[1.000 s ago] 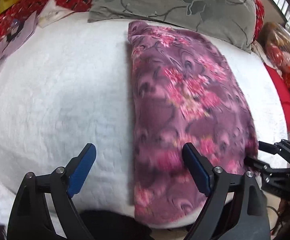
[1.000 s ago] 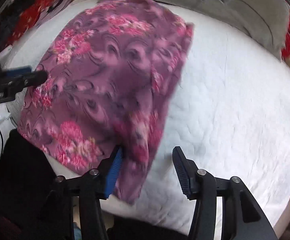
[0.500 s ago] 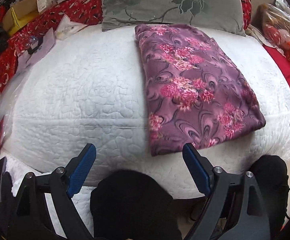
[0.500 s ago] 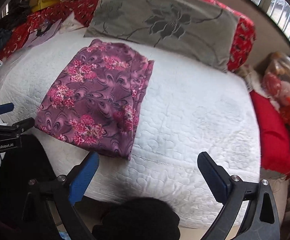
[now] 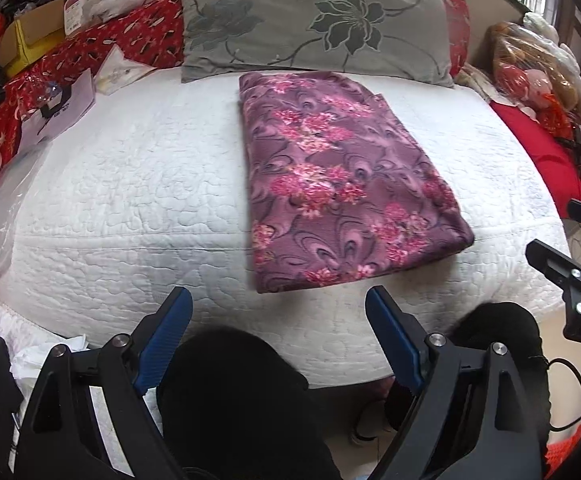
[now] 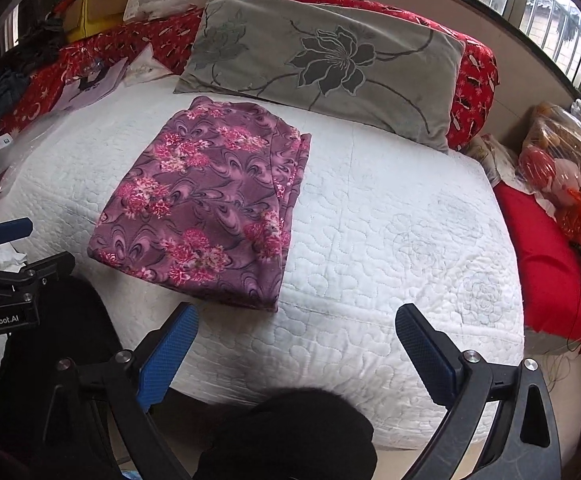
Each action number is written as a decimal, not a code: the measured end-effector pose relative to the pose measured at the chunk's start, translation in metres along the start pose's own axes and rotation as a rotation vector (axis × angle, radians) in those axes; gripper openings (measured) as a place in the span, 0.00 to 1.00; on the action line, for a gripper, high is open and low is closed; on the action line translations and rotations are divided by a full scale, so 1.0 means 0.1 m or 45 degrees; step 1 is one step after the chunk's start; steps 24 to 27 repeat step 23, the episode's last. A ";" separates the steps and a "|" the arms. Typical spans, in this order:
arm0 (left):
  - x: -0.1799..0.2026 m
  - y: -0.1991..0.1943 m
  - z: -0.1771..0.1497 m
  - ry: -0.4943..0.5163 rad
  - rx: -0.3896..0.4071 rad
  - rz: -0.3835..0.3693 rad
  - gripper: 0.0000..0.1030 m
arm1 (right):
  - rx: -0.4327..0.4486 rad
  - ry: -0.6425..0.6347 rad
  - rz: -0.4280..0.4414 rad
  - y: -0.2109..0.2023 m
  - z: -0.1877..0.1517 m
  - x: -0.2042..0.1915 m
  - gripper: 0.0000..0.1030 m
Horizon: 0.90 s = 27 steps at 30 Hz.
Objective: Fold small clothes
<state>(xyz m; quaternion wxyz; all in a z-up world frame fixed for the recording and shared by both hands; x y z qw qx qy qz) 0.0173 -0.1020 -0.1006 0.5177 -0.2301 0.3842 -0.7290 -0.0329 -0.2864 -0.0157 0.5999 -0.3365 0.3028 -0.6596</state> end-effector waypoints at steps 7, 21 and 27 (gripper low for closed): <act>0.15 -0.08 0.01 0.048 0.021 -0.017 0.87 | 0.002 0.045 -0.007 -0.04 -0.02 0.08 0.97; 0.30 -0.13 0.05 0.082 0.031 -0.023 0.87 | 0.071 -0.084 -0.190 -0.19 0.17 0.40 0.97; 0.30 -0.12 0.04 0.073 0.026 -0.029 0.87 | 0.078 -0.141 -0.226 -0.21 0.19 0.44 0.97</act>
Point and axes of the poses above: each gripper's, at about its wrist camera, not at the fingertips, and y roughly the way its jaws point, x to its right, z to its top, the point moved 9 cm from there along y, roughly the way its jaws point, and after that the axes turned 2 degrees about x, right-handed, at the moved point
